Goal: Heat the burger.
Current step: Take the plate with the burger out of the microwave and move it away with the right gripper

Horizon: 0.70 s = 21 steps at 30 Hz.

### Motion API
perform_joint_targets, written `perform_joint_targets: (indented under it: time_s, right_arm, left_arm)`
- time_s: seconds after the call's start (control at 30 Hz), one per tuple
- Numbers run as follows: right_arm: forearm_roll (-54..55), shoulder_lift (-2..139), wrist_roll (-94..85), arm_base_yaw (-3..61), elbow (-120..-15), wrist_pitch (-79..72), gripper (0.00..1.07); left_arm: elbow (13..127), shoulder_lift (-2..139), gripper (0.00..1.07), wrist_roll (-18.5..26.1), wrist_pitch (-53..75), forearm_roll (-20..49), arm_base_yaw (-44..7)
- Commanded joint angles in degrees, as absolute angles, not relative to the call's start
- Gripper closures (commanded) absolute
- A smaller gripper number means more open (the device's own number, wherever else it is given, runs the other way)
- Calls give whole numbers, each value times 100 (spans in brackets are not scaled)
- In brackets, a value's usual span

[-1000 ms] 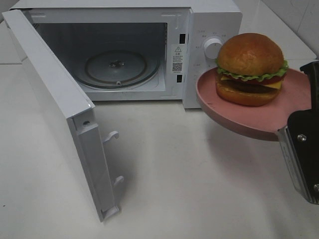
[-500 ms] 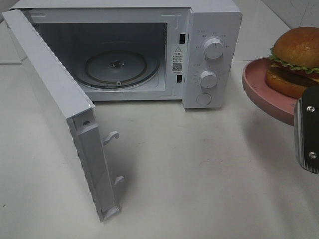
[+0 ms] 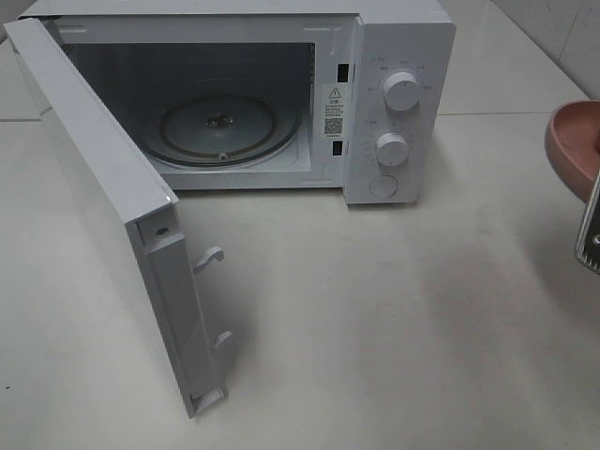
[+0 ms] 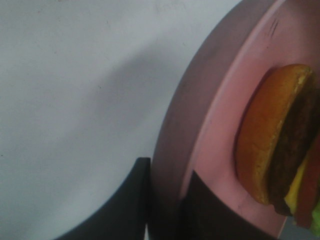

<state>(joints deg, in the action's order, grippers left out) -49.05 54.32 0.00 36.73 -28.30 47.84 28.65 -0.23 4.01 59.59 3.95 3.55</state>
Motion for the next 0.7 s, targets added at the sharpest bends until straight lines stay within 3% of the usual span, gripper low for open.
perform_joint_targets:
  time_s: [0.03,0.7]
  right_arm:
    - [-5523,5351,647,3673,-2876,5197,107]
    - [-5449,5351,1948,3673,-2876,6457,106]
  left_arm:
    - [2853,-143,9,401,5953,378,355]
    - [2853,-143,9,401,5953,378,355]
